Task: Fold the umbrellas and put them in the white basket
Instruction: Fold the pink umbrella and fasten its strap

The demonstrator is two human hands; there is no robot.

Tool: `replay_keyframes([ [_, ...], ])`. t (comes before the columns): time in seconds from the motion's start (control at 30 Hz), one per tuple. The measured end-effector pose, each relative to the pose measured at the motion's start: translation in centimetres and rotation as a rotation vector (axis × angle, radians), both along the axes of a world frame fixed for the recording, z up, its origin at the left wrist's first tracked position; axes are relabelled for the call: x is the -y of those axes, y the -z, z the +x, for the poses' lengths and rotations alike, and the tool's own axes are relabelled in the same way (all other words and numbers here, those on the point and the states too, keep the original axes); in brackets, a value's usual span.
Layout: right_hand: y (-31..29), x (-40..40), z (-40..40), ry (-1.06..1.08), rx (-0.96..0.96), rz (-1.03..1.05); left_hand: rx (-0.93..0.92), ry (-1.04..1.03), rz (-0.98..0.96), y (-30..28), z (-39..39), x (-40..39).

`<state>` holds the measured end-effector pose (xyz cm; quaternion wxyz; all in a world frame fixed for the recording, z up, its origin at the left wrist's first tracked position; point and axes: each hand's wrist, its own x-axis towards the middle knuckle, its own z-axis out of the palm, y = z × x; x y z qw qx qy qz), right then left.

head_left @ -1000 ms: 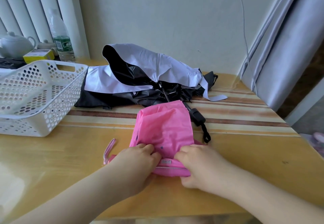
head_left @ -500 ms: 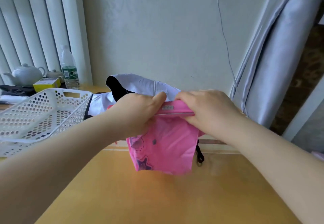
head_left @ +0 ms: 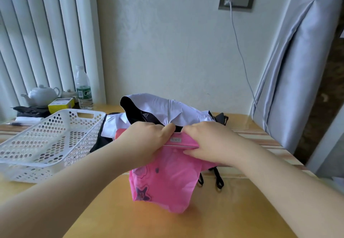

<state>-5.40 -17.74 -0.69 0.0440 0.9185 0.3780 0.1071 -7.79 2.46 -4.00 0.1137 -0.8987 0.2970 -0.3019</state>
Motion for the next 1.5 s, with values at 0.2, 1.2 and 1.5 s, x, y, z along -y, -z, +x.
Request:
replay_keyframes([
  [0.2, -0.5, -0.4, -0.3, 0.114, -0.388, 0.042, 0.141, 0.101, 0.068, 0.6, -0.5, -0.4],
  [1.2, 0.4, 0.6, -1.2, 0.011, 0.067, -0.077, -0.420, -0.053, -0.225, -0.9, -3.0, -2.1],
  [1.5, -0.2, 1.6, -1.2, 0.108, -0.493, 0.079, 0.088, 0.060, 0.029, 1.2, -2.9, -2.9],
])
